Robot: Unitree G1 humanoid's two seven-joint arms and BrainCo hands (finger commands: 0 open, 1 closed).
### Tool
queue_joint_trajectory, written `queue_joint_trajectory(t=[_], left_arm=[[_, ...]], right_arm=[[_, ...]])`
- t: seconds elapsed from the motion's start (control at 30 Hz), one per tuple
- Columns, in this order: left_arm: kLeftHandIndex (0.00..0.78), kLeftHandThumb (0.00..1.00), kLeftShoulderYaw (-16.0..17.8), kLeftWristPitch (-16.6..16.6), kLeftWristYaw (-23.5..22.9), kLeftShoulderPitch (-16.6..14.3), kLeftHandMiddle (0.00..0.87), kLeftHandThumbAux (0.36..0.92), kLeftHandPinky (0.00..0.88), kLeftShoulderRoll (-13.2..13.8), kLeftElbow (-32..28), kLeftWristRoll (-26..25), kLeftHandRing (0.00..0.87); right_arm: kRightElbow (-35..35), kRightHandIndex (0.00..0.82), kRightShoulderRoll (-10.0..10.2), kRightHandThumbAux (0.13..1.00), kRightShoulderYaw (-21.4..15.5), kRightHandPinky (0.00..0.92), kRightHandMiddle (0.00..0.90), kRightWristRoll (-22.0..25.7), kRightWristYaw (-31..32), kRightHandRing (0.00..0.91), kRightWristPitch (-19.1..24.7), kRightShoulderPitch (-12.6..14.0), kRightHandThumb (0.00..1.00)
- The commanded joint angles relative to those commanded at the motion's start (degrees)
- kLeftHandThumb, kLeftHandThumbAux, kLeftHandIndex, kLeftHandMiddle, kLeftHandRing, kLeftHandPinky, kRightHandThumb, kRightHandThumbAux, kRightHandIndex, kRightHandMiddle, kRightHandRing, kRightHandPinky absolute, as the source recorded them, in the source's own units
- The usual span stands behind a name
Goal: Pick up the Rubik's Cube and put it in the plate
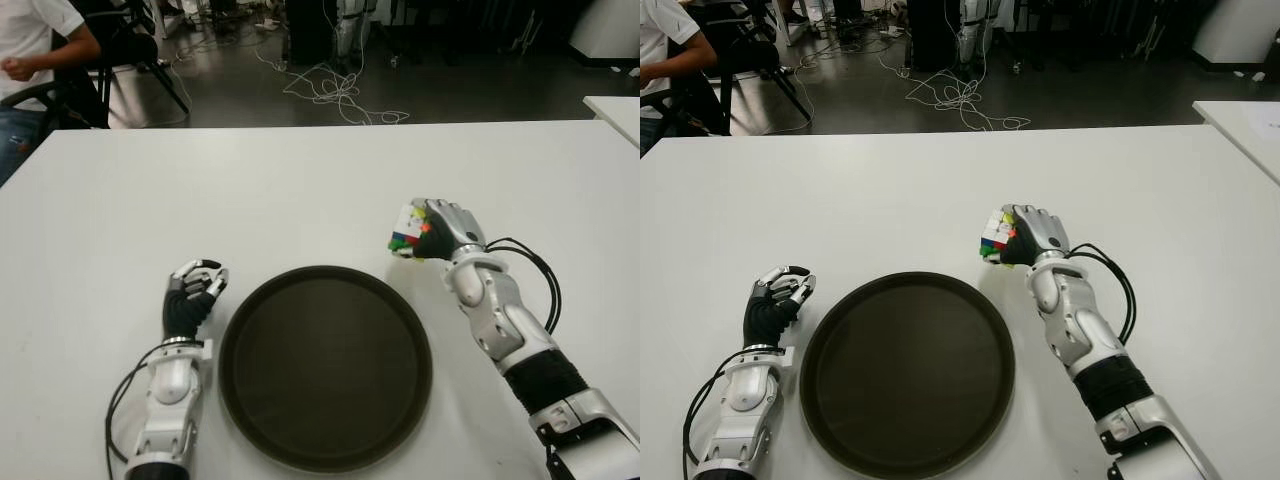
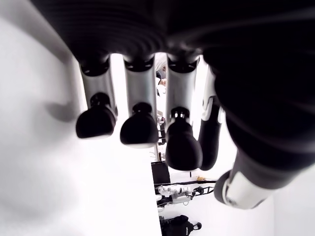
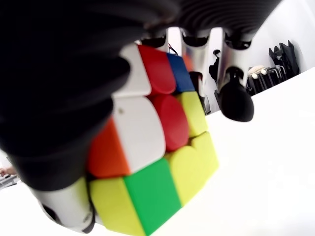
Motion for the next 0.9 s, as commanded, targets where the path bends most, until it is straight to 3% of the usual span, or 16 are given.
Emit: queue_joint_trajectory(t=[0.2,0.3,0.5,0.63,0.9], left_arm=[[0.443,0.705,0.0,0.5,0.0,-0.1,0.809,0.707,0.8,-0.1,-0.3,-0.2,0.823],[0.443,0.703,0.2,0.5,-0.1,-0.1,0.808,0.707,0.8,-0.1,-0.3,-0.4,0.823],[0.443,0.704,0.4,0.2,-0.3,-0.4,0.807,0.707,0.802,0.1,0.3,-0.5,0.823],[0.443,0.703,0.4,-0.5,-0.1,-0.8,0.81,0.707,0.805,0.5,1.3,-0.1,0.826],[0.443,0.704,0.6,0.4,-0.8,-0.6,0.808,0.707,0.803,0.4,0.5,-0.9,0.825]], right_arm=[[-1.9,0.68,-0.5,0.848,-3.0,0.806,0.8,2.8,0.0,0.811,-0.7,1.8,0.24],[-3.4,0.667,-0.5,0.857,-5.3,0.793,0.789,5.5,0.0,0.802,-1.8,3.5,0.164],[-5.6,0.654,0.4,0.86,-8.3,0.795,0.782,9.6,-0.5,0.801,-4.1,5.4,0.117],[-9.6,0.691,2.4,0.835,-12.5,0.826,0.817,14.9,-4.4,0.833,-11.0,8.5,0.149],[-17.3,0.685,5.7,0.806,-12.3,0.835,0.827,17.3,-6.5,0.841,-18.1,12.8,0.18]])
